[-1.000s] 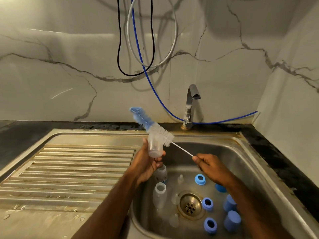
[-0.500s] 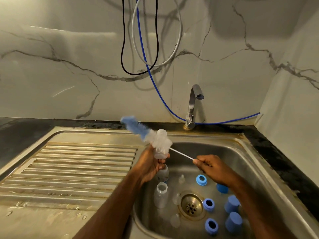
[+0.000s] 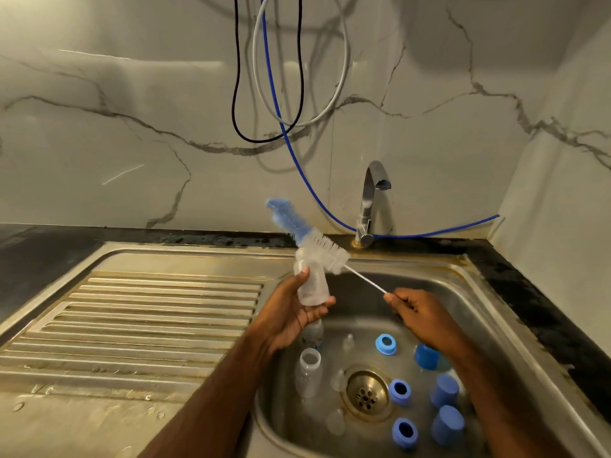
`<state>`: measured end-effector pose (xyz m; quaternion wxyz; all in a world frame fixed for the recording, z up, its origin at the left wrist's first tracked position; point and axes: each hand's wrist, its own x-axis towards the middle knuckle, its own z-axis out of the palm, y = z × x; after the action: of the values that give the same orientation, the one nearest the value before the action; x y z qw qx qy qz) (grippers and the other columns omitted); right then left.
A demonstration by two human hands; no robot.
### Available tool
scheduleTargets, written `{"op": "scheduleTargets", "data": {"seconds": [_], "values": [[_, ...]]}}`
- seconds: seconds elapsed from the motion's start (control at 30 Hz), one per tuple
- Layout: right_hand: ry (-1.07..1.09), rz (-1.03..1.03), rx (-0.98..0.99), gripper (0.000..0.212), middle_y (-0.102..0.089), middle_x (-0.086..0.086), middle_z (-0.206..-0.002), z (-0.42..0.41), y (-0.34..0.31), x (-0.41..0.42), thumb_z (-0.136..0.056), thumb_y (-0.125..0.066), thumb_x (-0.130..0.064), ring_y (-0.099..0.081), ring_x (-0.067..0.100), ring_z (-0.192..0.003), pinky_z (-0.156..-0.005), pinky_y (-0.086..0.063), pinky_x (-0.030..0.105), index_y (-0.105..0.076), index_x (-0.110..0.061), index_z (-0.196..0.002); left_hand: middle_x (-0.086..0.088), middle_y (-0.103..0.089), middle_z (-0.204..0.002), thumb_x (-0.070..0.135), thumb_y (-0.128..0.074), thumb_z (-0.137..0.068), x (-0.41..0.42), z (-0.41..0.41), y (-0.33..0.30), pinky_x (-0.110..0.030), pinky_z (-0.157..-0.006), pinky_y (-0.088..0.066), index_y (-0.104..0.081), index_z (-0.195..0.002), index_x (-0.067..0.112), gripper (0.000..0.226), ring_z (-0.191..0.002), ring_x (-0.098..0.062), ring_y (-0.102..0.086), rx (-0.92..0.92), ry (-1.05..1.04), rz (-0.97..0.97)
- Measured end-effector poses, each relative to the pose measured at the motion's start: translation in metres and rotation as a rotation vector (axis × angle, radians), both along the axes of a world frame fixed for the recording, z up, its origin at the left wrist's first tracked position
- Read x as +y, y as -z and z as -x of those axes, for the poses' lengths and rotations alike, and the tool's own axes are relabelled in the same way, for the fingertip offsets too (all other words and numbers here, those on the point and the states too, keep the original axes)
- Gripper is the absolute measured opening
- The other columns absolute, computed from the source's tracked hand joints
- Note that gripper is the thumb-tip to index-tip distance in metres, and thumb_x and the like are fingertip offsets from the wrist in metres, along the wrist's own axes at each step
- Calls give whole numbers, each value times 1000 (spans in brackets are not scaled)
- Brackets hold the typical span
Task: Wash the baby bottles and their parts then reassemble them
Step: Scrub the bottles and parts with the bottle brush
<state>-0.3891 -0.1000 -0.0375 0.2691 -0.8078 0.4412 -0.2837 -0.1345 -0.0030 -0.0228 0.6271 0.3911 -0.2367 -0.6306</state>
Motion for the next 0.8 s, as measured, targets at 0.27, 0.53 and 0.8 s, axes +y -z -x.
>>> {"op": "scheduleTargets", "data": {"seconds": [0.27,0.53,0.8], "values": [[-125,-67,-51,41,-52,2,-60,-2,-2,0,-99,-53,-42,-49,12,-58,-64,-49,44,-58,-12,-72,-19,-69,-92,65,-56,-91,-4,-8,3,-29,-53,-54,-52,-135,15,67,-72,-24,-64,12,-25,34],[-71,98,-2,36,-57,1,-64,-22,-5,10,-99,-50,-44,-52,8,-57,-61,-48,35,-58,-23,-71,-24,-69,-100,44,-36,-105,-3,-2,6,-32,-54,-57,-50,-134,4,51,-75,-30,-69,40,124,14],[-8,50,-52,36,-50,-5,-56,-3,0,-2,-100,-53,-41,-45,2,-51,-58,-43,34,-55,-24,-68,-19,-62,-125,38,-74,-87,-4,-5,9,-37,-65,-56,-50,-137,21,58,-92,-34,-72,-101,17,85]]}}
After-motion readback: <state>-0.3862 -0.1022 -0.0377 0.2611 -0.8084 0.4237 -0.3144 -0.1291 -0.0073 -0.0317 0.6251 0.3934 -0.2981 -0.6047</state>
